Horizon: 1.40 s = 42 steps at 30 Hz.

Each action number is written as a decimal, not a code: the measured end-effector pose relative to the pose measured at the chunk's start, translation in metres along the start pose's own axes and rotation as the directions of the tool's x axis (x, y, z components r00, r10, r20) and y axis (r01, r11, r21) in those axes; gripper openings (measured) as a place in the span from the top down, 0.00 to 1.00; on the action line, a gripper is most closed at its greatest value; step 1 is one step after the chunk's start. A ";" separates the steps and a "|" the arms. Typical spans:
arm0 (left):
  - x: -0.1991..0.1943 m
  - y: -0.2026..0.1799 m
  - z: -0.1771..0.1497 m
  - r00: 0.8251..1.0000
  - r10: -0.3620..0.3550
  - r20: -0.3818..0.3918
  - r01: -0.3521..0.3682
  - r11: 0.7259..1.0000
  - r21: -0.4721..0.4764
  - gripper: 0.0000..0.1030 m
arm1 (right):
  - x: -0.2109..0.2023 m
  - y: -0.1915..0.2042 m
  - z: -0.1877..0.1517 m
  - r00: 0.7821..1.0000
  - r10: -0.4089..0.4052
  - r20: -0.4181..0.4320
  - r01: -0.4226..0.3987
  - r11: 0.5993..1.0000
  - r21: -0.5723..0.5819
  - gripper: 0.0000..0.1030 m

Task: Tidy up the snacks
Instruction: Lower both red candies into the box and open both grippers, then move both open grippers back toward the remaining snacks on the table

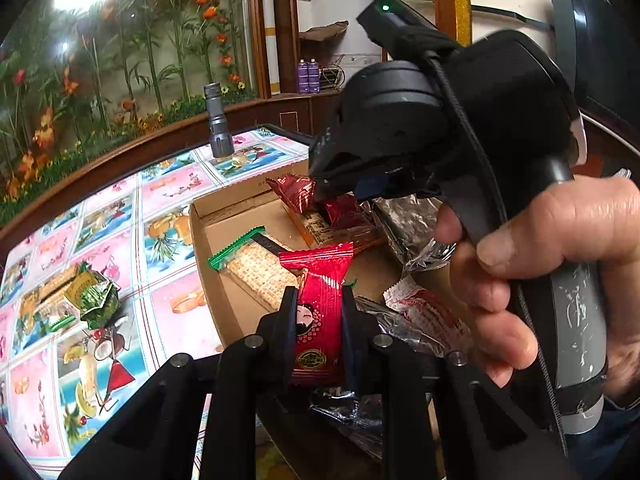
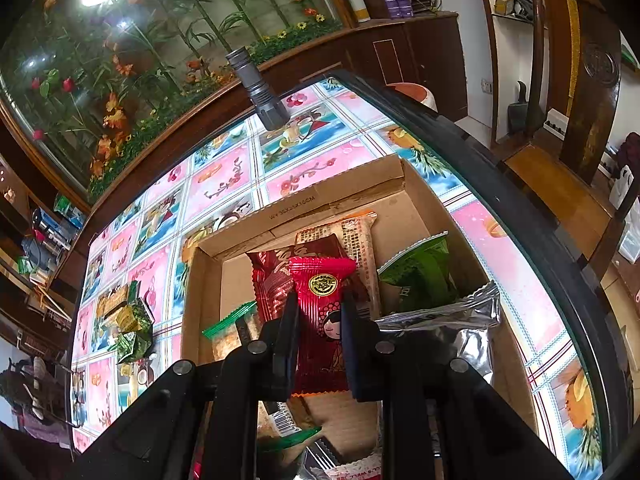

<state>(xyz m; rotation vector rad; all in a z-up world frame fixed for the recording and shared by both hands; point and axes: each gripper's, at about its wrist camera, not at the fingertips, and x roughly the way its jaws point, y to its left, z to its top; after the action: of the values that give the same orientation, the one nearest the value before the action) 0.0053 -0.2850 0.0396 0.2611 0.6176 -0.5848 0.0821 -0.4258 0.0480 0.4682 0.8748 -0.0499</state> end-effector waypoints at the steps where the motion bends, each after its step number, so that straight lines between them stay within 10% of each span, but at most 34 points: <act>1: 0.000 -0.001 0.000 1.000 0.004 0.002 -0.004 1.000 0.004 0.82 | 0.000 0.000 0.000 1.000 0.000 0.000 0.000 1.000 -0.001 0.80; 20: -0.007 -0.005 0.000 1.000 0.010 0.012 -0.010 1.000 0.020 0.81 | -0.002 0.004 0.000 1.000 -0.002 0.005 0.002 1.000 -0.009 0.79; 42: -0.046 0.067 0.014 0.996 0.041 0.077 -0.029 0.986 -0.163 0.48 | -0.029 0.017 0.003 0.987 0.077 0.143 -0.071 0.996 -0.048 0.76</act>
<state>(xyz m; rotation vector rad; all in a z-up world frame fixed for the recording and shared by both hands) 0.0210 -0.2165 0.0824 0.0955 0.5785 -0.5058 0.0694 -0.4164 0.0779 0.4515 0.7143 0.0032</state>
